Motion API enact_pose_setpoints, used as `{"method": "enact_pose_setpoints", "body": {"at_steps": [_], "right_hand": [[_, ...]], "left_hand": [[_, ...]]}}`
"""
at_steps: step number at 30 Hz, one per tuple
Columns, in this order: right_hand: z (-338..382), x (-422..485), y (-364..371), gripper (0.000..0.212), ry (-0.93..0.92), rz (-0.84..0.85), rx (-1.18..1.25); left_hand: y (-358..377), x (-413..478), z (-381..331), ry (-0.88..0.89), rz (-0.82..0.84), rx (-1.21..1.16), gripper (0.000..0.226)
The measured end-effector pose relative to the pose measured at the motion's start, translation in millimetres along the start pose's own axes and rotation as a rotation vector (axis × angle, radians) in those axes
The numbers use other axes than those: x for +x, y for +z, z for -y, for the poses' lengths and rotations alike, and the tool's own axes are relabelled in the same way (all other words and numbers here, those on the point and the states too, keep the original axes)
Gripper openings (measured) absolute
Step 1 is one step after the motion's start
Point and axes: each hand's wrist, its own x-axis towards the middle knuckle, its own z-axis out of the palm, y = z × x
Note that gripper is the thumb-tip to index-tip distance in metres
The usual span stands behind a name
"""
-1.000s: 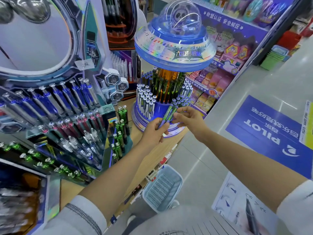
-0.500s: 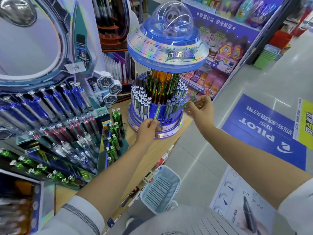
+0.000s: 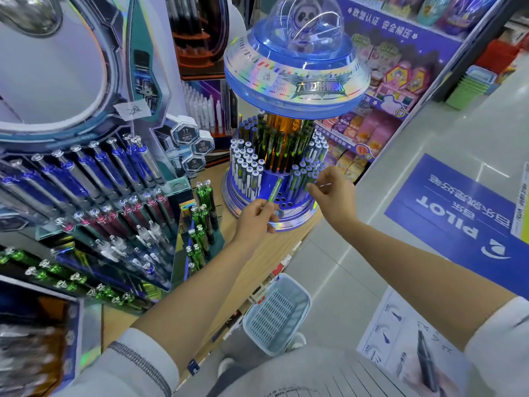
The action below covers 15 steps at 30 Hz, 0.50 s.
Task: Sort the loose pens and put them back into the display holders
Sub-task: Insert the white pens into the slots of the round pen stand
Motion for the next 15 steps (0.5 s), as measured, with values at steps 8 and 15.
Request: {"method": "enact_pose_setpoints", "body": {"at_steps": [8, 15], "right_hand": [[-13.6, 0.4, 2.4, 0.005, 0.09, 0.029, 0.017], [-3.0, -8.6, -6.7, 0.019, -0.011, 0.167, 0.21]], "left_hand": [[1.0, -3.4, 0.4, 0.032, 0.028, 0.046, 0.027], [10.8, -5.6, -3.6, 0.091, 0.056, 0.074, 0.026]]}}
